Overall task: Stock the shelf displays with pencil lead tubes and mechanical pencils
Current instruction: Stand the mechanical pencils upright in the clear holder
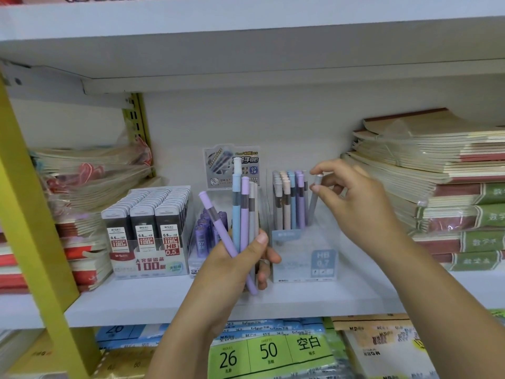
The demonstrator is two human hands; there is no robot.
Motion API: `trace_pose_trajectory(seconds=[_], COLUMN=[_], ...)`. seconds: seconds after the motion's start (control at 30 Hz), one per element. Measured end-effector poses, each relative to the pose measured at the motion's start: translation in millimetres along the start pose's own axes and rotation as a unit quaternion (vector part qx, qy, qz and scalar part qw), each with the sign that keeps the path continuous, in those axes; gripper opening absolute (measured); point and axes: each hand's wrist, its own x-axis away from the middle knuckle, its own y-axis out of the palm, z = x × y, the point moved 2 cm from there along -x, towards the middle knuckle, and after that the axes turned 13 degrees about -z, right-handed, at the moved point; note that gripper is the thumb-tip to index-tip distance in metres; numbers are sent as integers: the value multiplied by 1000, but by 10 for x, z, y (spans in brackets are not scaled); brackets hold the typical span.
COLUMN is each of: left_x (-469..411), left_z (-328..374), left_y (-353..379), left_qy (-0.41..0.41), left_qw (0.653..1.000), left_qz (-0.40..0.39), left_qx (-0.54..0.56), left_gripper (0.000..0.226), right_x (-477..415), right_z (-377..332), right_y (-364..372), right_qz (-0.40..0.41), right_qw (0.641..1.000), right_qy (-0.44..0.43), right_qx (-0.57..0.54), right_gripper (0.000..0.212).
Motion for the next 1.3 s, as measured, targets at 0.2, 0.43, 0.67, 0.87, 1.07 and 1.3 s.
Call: trace_pose_trajectory(seconds=[0.2, 0.43, 0.67, 0.87, 1.07, 1.3], left_x=[8, 18, 21, 41, 38, 36], left_z=[-5, 9, 26, 109, 131, 84], left_y=[2, 16, 55, 90, 206, 156], left_qy=[-18, -37, -29, 2, 16, 7], left_qw=[1000, 998, 999, 999, 999, 997], left_qz=[3, 3, 13, -5, -30, -37], left_qx=[-25, -41, 1, 39, 38, 71], left_gripper=[34, 37, 31, 34, 40, 40], right_x=[-45, -106, -95, -5, 128, 58], right_z=[39, 190, 182, -225, -608, -466], right_y=[39, 88, 101, -198, -8, -83], right_qz=[18, -73, -131, 14, -160, -74], right_qw=[1000, 985, 982, 1000, 951, 910], right_qy=[9, 103, 133, 19, 43, 76], right_qx=[14, 115, 20, -3, -263, -400], right_gripper=[29, 47, 43, 20, 32, 14])
